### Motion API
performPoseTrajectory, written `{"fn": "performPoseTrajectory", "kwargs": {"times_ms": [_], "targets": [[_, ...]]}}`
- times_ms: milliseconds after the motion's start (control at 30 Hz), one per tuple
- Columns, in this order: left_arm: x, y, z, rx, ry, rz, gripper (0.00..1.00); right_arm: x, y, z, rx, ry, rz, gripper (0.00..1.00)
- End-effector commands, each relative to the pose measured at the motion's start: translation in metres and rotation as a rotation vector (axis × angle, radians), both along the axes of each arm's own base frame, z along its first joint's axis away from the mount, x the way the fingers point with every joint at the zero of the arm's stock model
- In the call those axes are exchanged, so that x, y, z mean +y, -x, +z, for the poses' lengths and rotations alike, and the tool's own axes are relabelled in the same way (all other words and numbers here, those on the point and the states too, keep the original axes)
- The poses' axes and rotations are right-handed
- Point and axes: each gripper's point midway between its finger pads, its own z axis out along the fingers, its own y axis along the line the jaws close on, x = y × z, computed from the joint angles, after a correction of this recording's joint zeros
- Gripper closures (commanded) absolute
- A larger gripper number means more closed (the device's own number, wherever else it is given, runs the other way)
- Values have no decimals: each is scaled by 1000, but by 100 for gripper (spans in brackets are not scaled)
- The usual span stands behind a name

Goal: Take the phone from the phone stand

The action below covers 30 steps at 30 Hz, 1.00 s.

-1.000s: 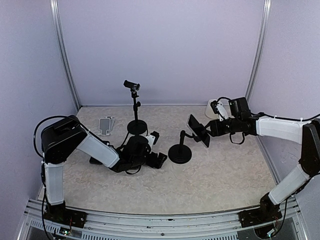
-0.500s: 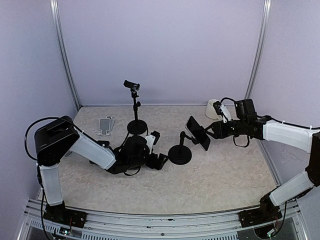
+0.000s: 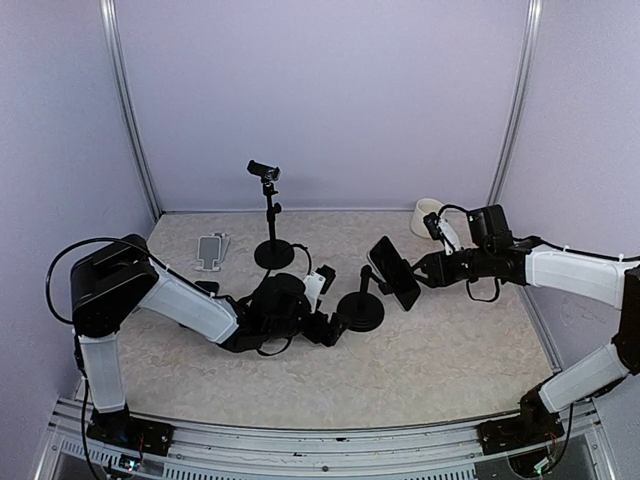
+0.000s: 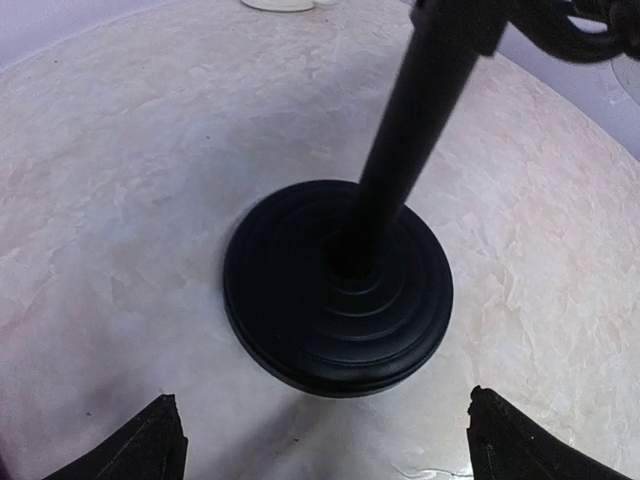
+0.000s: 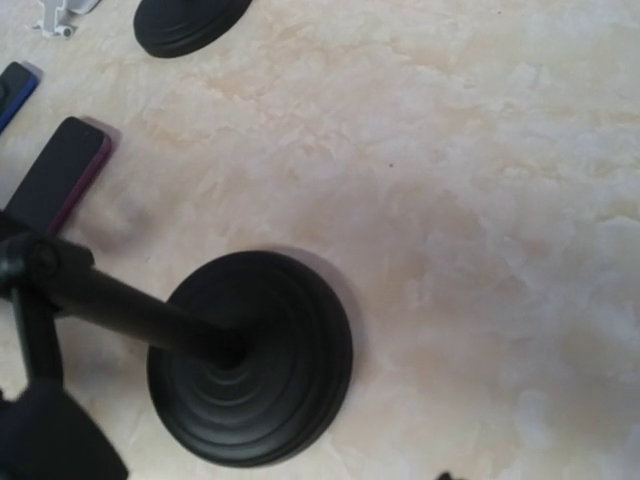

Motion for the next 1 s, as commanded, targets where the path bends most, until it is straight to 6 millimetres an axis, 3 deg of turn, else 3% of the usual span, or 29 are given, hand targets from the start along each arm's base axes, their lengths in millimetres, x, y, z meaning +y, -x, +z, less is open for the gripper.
{"fn": "performPoseTrajectory", "kwargs": {"times_ms": [0,133,433,600,967], "targets": [[-10,3,-16,15,-22,-3,4,3,12,1,18,-6,25,51],[-17,-3,-27,24,-50,27,3,7,16,0,26,-8,41,52],[-3,-29,-43,48,-98,115,3,15,27,-5,45,-2,59,53],[5,-46,-45,61,-99,131,3,20,36,-10,60,3,75,53],[-5,-71,-49,50,-128,116,3,23,52,-14,71,4,89,53]]}}
